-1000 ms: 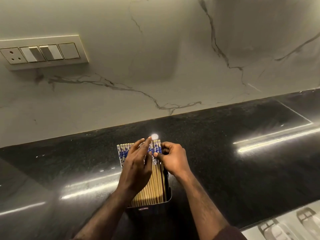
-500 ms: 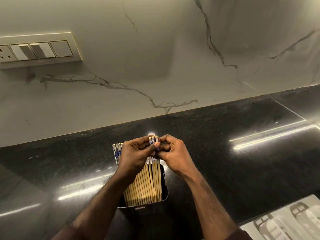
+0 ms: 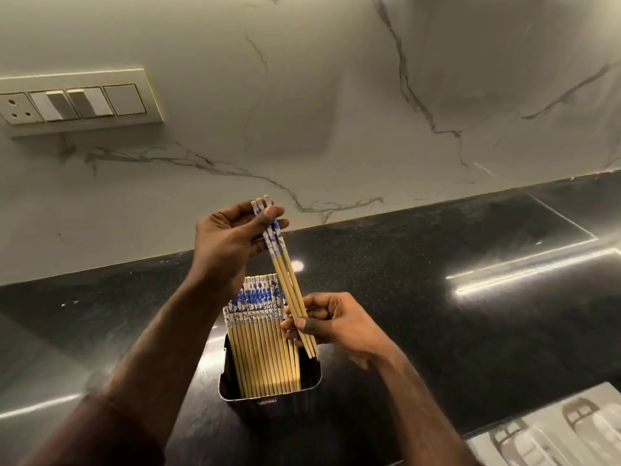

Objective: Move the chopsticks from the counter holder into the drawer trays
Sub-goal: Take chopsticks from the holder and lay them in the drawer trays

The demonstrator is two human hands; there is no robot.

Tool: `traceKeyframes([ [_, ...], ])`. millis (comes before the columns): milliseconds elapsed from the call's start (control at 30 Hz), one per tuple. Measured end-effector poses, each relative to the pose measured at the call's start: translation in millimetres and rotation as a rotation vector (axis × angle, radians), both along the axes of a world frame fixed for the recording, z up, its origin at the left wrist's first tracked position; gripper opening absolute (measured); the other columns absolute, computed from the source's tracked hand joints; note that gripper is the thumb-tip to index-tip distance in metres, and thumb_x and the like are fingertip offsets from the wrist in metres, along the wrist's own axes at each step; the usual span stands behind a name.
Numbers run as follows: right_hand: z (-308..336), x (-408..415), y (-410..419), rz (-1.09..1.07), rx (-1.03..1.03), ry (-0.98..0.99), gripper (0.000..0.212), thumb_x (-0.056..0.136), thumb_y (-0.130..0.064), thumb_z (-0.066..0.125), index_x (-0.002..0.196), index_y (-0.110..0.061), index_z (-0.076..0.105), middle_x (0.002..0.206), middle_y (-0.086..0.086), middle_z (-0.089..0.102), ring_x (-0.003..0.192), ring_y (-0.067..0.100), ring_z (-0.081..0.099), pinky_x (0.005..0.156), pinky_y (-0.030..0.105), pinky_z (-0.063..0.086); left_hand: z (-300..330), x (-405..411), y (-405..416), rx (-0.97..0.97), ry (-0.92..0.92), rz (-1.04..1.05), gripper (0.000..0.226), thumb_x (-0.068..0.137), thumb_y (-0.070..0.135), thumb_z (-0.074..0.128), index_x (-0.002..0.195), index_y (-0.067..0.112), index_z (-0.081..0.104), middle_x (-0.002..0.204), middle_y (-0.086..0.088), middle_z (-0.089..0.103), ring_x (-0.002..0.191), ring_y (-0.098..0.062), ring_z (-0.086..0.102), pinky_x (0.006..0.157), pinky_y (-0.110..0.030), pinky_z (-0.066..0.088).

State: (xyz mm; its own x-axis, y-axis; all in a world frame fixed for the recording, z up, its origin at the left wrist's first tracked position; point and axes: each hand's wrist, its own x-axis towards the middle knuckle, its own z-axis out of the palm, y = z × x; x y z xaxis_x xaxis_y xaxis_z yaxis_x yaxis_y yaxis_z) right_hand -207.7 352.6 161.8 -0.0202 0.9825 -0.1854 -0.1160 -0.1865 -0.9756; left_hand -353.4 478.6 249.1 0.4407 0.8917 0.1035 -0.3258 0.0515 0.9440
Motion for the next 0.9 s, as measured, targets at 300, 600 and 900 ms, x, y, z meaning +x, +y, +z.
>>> traceKeyframes([
  [300, 17, -3, -12, -0.027, 0.013, 0.023, 0.028, 0.09, -0.008, 0.066, 0.116, 0.001, 0.064, 0.105, 0.023, 0.073, 0.095, 0.036, 0.069, 0.091, 0.057, 0.053, -14, 4, -22, -0.147, 0.089, -0.157, 0.032, 0.08, 0.019, 0.065, 0.107, 0.002, 0.067, 0.1, -0.018, 0.074, 0.089, -0.027, 0.074, 0.07, -0.03, 0.06],
  [600, 28, -19, -71, 0.015, -0.033, 0.079, 0.029, 0.093, -0.032, 0.064, 0.116, -0.014, 0.069, 0.096, 0.012, 0.074, 0.086, 0.026, 0.071, 0.071, 0.041, 0.061, 1, -1, -63, -0.178, 0.005, -0.191, 0.028, 0.08, 0.02, 0.067, 0.102, 0.002, 0.069, 0.097, -0.02, 0.074, 0.087, -0.028, 0.074, 0.069, -0.034, 0.06],
  [900, 37, -31, -160, -0.115, -0.09, 0.046, 0.025, 0.091, -0.03, 0.068, 0.108, -0.012, 0.072, 0.097, 0.014, 0.073, 0.087, 0.027, 0.071, 0.082, 0.053, 0.059, 15, -5, -140, -0.129, 0.03, -0.336, 0.029, 0.083, 0.02, 0.066, 0.104, 0.001, 0.067, 0.098, -0.019, 0.074, 0.088, -0.028, 0.074, 0.069, -0.036, 0.061],
])
